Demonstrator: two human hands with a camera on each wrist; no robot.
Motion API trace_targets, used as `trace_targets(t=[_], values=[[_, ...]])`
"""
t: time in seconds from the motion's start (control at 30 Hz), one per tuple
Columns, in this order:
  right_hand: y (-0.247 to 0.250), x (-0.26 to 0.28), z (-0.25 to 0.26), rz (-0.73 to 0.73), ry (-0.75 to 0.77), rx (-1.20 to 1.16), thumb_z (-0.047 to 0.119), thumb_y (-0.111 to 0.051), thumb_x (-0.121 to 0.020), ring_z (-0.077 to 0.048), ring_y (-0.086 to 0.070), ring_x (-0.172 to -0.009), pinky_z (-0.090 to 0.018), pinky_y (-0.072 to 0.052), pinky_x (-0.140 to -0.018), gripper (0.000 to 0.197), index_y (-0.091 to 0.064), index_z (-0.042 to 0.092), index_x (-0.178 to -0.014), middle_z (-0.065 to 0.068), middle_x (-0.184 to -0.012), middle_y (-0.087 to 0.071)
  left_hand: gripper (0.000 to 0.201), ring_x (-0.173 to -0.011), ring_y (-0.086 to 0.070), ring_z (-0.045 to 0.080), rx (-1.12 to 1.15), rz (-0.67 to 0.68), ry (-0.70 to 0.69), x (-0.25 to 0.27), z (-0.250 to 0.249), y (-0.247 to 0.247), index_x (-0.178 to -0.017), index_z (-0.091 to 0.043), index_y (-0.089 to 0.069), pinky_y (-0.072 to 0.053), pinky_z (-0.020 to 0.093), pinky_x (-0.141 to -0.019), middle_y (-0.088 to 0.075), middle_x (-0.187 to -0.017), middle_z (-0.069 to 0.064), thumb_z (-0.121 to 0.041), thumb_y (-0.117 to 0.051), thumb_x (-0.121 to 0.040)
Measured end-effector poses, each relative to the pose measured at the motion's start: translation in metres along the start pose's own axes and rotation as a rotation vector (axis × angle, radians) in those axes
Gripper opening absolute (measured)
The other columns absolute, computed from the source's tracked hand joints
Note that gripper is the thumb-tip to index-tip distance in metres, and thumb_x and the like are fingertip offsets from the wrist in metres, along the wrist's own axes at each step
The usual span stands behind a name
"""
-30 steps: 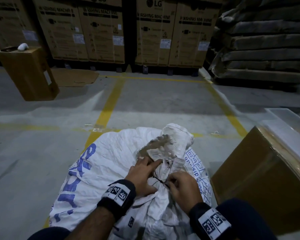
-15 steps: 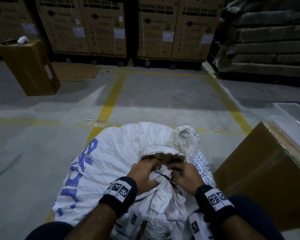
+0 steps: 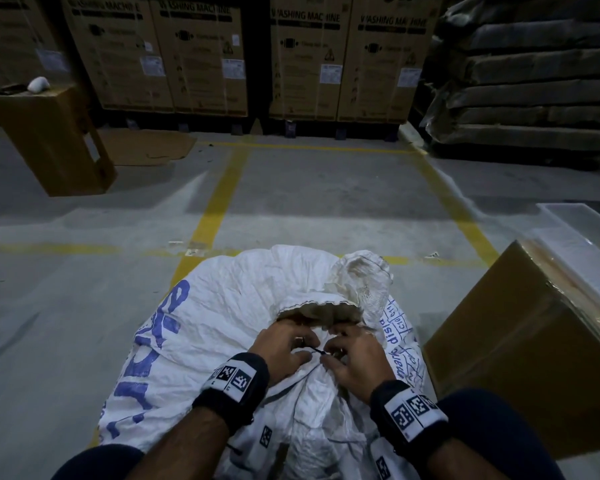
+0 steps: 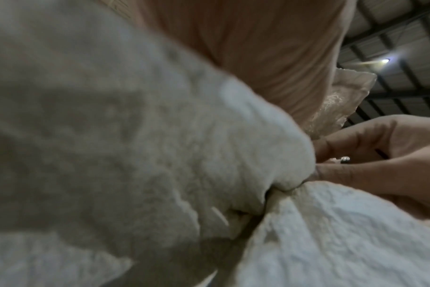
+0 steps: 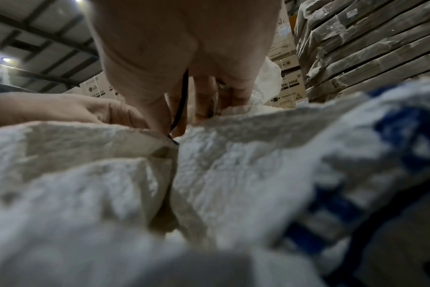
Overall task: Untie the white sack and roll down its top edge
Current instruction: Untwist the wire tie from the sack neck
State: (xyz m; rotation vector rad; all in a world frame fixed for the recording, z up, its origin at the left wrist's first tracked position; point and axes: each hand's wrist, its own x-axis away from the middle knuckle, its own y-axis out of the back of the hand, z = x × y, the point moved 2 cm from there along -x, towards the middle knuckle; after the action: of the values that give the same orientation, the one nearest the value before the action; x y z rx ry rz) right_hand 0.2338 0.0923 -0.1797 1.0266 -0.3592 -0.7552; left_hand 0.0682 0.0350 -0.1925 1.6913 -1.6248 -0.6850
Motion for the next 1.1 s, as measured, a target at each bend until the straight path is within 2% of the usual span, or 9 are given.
trace_targets(t=[0.23,0.33,0.4,0.5,0.63,0.73,0.87,0.97,1.1], values=[[-0.011,0.001,0.004,-0.109,-0.014,0.033,0.037,-0.067,-0.07,-0.027,-0.066,-0.084,-0.032,-0.051,-0.075,0.022,-0.074,0.016,-0.069,-0.007,-0.099,-0.07,0.012,-0.095,-0.063,0.011,0.0,-0.101,0.007,0.0,-0.001,-0.005,-0.089,-0.028,-0.072,-0.052,0.031,-0.084,-0.062,-0.114,-0.008,-0.024,-0.064,-0.082],[-0.017,0.002,0.003,-0.097,-0.015,0.067,0.035,-0.071,-0.066,-0.029,-0.065,-0.081,-0.032,-0.053,-0.072,0.016,-0.072,0.018,-0.066,-0.008,-0.095,-0.068,0.011,-0.096,-0.062,0.01,0.019,-0.095,-0.007,0.0,-0.001,-0.007,-0.087,-0.026,-0.073,-0.053,0.025,-0.081,-0.061,-0.113,-0.008,-0.022,-0.066,-0.079],[-0.019,0.002,0.003,-0.094,-0.009,0.09,0.032,-0.069,-0.065,-0.029,-0.064,-0.08,-0.031,-0.052,-0.069,0.013,-0.071,0.019,-0.065,-0.008,-0.094,-0.067,0.011,-0.098,-0.06,0.01,0.025,-0.11,-0.025,-0.001,0.001,-0.008,-0.083,-0.027,-0.072,-0.053,0.027,-0.081,-0.058,-0.113,-0.008,-0.023,-0.066,-0.076],[-0.019,0.002,0.002,-0.119,-0.023,0.034,0.029,-0.065,-0.064,-0.029,-0.064,-0.077,-0.029,-0.05,-0.065,0.012,-0.07,0.018,-0.064,-0.009,-0.094,-0.067,0.011,-0.098,-0.059,0.01,0.009,-0.126,-0.032,-0.001,0.001,-0.009,-0.083,-0.028,-0.072,-0.054,0.03,-0.081,-0.054,-0.111,-0.008,-0.023,-0.066,-0.075],[-0.016,0.004,0.0,-0.122,-0.01,-0.023,0.028,-0.064,-0.065,-0.027,-0.063,-0.076,-0.03,-0.05,-0.061,0.013,-0.072,0.018,-0.067,-0.008,-0.096,-0.066,0.011,-0.094,-0.06,0.01,0.032,-0.142,-0.031,-0.001,0.0,-0.008,-0.082,-0.027,-0.074,-0.055,0.027,-0.081,-0.049,-0.1,-0.012,-0.021,-0.068,-0.076],[-0.013,0.005,-0.001,-0.121,0.013,-0.049,0.028,-0.066,-0.065,-0.025,-0.063,-0.078,-0.029,-0.05,-0.061,0.01,-0.072,0.019,-0.067,-0.007,-0.096,-0.067,0.009,-0.096,-0.058,0.011,0.009,-0.156,-0.052,0.0,-0.001,-0.008,-0.082,-0.028,-0.074,-0.055,0.029,-0.08,-0.053,-0.104,-0.007,-0.023,-0.069,-0.075],[-0.011,0.005,-0.004,-0.109,0.017,-0.109,0.028,-0.067,-0.068,-0.02,-0.064,-0.086,-0.025,-0.049,-0.065,0.013,-0.075,0.019,-0.07,-0.003,-0.105,-0.066,0.011,-0.099,-0.057,0.012,-0.009,-0.154,-0.055,0.0,-0.001,-0.012,-0.084,-0.03,-0.073,-0.054,0.03,-0.082,-0.053,-0.109,-0.004,-0.027,-0.068,-0.075],[-0.013,0.004,-0.006,-0.085,0.035,-0.098,0.03,-0.067,-0.069,-0.018,-0.064,-0.088,-0.019,-0.043,-0.067,0.014,-0.075,0.019,-0.069,0.001,-0.107,-0.066,0.01,-0.101,-0.058,0.012,-0.036,-0.144,-0.049,0.001,-0.002,-0.014,-0.084,-0.031,-0.072,-0.054,0.03,-0.083,-0.052,-0.113,-0.003,-0.027,-0.068,-0.076],[-0.013,0.003,-0.007,-0.075,0.052,-0.085,0.03,-0.067,-0.071,-0.015,-0.062,-0.088,-0.018,-0.038,-0.067,0.013,-0.073,0.019,-0.068,0.004,-0.11,-0.064,0.008,-0.104,-0.058,0.014,-0.072,-0.138,-0.034,0.002,-0.005,-0.014,-0.084,-0.029,-0.071,-0.052,0.03,-0.085,-0.05,-0.118,-0.002,-0.026,-0.066,-0.079]])
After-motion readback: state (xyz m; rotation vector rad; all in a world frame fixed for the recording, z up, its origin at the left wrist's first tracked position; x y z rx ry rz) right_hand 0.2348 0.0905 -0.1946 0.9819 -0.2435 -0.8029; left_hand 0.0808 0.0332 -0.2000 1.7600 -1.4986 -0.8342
